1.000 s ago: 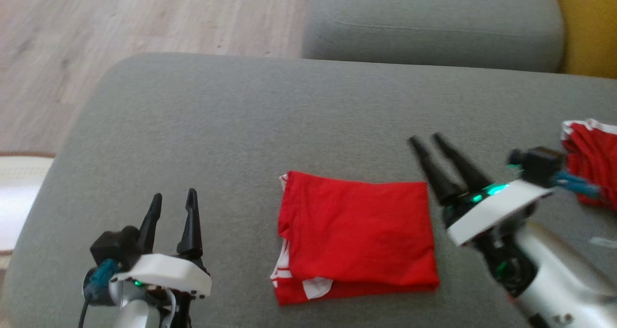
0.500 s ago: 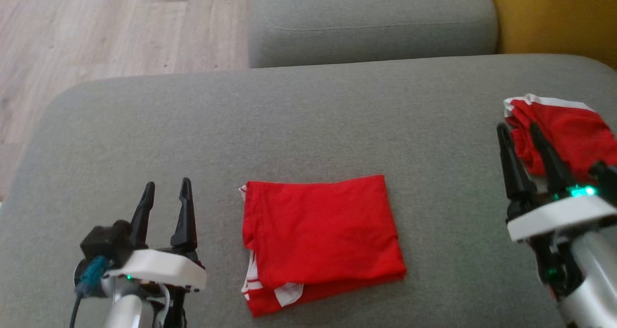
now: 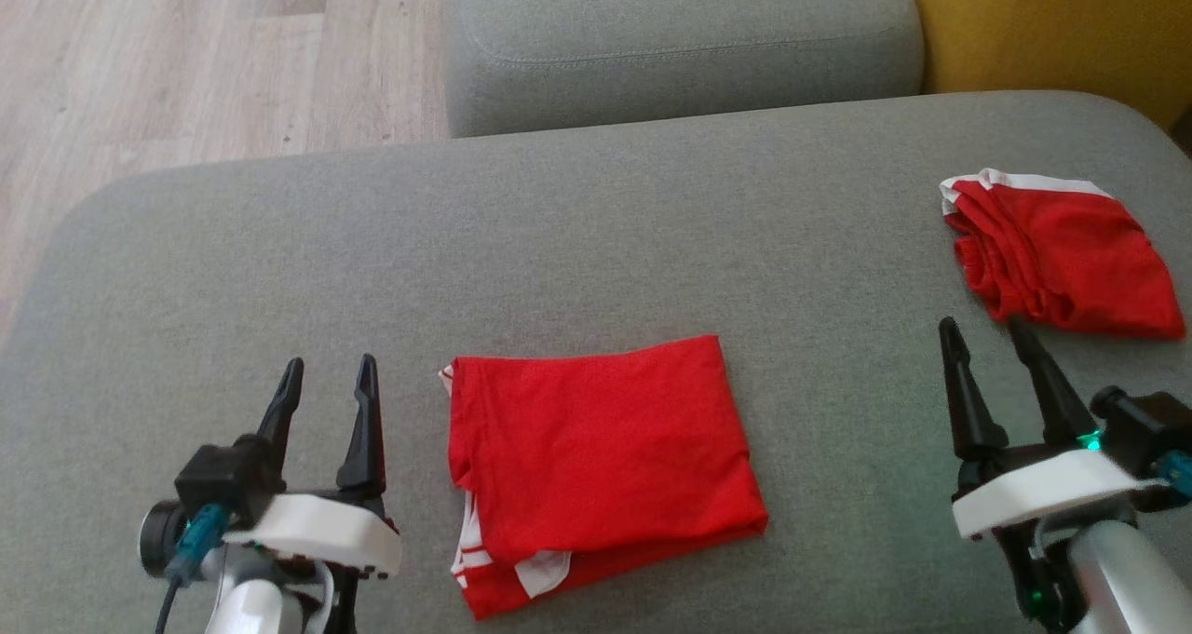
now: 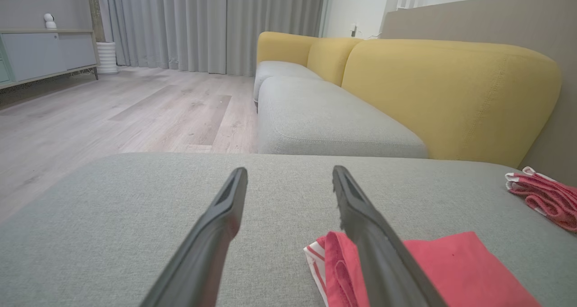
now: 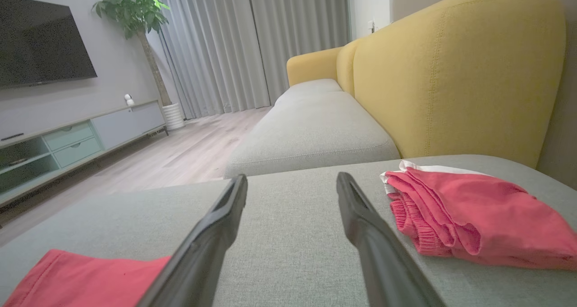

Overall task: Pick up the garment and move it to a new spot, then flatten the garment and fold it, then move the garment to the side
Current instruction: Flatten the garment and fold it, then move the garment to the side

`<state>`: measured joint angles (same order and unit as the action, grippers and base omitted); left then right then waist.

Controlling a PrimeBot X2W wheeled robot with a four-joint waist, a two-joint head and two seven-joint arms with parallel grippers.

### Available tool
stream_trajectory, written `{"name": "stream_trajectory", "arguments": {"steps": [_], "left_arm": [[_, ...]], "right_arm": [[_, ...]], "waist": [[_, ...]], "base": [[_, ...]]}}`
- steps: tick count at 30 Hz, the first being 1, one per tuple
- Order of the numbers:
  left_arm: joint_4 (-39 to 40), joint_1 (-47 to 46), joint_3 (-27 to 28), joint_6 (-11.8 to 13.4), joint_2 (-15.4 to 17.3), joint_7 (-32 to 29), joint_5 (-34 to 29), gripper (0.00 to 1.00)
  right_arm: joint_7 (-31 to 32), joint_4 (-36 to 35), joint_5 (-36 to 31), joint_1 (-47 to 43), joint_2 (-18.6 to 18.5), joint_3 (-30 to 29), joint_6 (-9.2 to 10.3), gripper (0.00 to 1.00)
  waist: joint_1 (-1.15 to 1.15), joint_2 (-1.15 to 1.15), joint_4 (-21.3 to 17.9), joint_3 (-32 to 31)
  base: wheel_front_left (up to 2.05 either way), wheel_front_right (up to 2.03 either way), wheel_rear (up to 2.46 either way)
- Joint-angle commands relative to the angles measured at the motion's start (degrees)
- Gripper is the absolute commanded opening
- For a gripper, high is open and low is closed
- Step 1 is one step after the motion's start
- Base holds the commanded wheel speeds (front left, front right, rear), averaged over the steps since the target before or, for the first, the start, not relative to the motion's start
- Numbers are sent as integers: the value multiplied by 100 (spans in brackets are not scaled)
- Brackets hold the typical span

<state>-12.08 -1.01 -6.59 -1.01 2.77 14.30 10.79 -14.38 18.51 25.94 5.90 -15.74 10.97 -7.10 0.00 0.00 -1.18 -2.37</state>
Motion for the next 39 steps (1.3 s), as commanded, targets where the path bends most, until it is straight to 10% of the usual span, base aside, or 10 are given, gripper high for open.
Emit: {"name": "stream_trajectory", "arguments": {"steps": [1,19,39], "left_arm": [[208,-209,224,1,11,70,-111,100],[201,-275,181,-1,11,70,-274,100],[136,-361,94,-12,11,70,-324,100]], "right_arm": [[-61,-120,-134,115,-50,70,-39,100],[158,231,-377,267,51,335,-39,100],[3134,2543,892,1828,658,1400,-39,100]], "waist": [[0,0,14,4],[0,0,191,-5],[0,0,1023,113]], "base": [[0,0,0],[0,0,0],[0,0,0]]}}
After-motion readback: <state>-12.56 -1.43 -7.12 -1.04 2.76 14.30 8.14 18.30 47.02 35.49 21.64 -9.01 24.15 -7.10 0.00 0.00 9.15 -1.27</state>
